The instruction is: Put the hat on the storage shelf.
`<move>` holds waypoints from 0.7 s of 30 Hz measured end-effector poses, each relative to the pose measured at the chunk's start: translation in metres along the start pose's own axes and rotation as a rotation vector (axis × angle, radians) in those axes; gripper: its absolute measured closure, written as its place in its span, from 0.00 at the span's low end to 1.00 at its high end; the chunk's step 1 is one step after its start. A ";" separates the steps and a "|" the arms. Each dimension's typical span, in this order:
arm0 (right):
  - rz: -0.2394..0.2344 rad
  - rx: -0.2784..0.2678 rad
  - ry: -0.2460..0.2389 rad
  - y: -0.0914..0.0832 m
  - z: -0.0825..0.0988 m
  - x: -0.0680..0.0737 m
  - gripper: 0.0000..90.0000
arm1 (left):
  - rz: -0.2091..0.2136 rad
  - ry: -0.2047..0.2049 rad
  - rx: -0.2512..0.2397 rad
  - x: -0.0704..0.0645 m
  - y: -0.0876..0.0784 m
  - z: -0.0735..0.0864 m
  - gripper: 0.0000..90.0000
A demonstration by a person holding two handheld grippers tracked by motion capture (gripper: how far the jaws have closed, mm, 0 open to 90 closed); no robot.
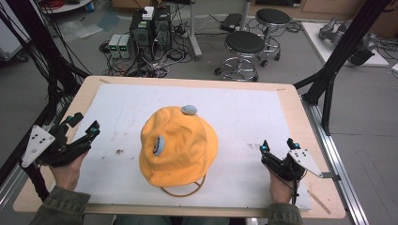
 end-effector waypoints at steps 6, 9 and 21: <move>0.001 -0.001 0.005 0.000 0.000 0.000 0.13 | -0.038 0.002 0.038 0.005 0.001 0.027 0.38; 0.001 -0.001 0.008 0.000 0.000 0.000 0.13 | -0.054 -0.013 0.065 0.008 0.001 0.043 0.37; -0.005 0.001 0.008 0.000 0.000 0.000 0.13 | -0.086 -0.050 0.150 0.011 -0.011 0.079 0.38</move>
Point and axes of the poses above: each handheld gripper's, and its own axes: y roughly forward along the jaws, z roughly out of its underside, x roughly to its left, the point moved 9 cm from there along y, roughly forward along the jaws, and after that the axes turned 2 degrees about -x, right-handed, at the moved point
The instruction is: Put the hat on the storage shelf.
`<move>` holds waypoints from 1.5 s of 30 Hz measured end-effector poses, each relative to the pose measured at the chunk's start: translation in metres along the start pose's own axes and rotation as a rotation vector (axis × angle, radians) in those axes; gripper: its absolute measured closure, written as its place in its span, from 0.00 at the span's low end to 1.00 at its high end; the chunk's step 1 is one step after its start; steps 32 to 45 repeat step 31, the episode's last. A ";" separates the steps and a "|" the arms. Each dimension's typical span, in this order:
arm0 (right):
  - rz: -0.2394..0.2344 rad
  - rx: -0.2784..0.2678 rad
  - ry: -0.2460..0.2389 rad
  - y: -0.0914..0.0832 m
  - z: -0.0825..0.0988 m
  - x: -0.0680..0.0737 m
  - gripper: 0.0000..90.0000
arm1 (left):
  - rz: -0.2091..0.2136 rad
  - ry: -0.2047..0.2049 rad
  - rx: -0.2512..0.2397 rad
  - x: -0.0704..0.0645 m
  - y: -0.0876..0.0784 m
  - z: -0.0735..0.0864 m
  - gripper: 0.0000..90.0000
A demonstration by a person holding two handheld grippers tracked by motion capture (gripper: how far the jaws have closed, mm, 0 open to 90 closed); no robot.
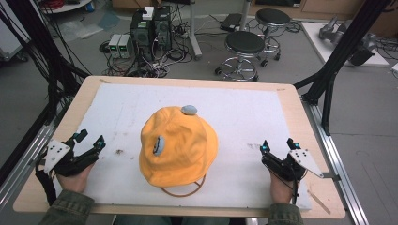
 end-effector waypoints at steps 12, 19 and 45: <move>-0.009 0.005 -0.002 0.001 0.001 0.001 0.13 | -0.011 -0.010 0.016 0.000 -0.004 0.003 0.38; -0.010 0.012 -0.004 0.002 0.002 0.001 0.13 | -0.007 -0.022 0.018 0.001 -0.004 0.004 0.38; -0.012 0.022 -0.001 0.003 0.003 0.001 0.13 | 0.053 0.013 0.060 -0.012 0.002 0.009 0.40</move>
Point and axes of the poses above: each handheld gripper's, and its own axes: y roughly forward along the jaws, z roughly out of its underside, x roughly to its left, the point moved 9 cm from there along y, roughly forward along the jaws, and after that the axes turned 2 degrees about -x, right-handed, at the moved point
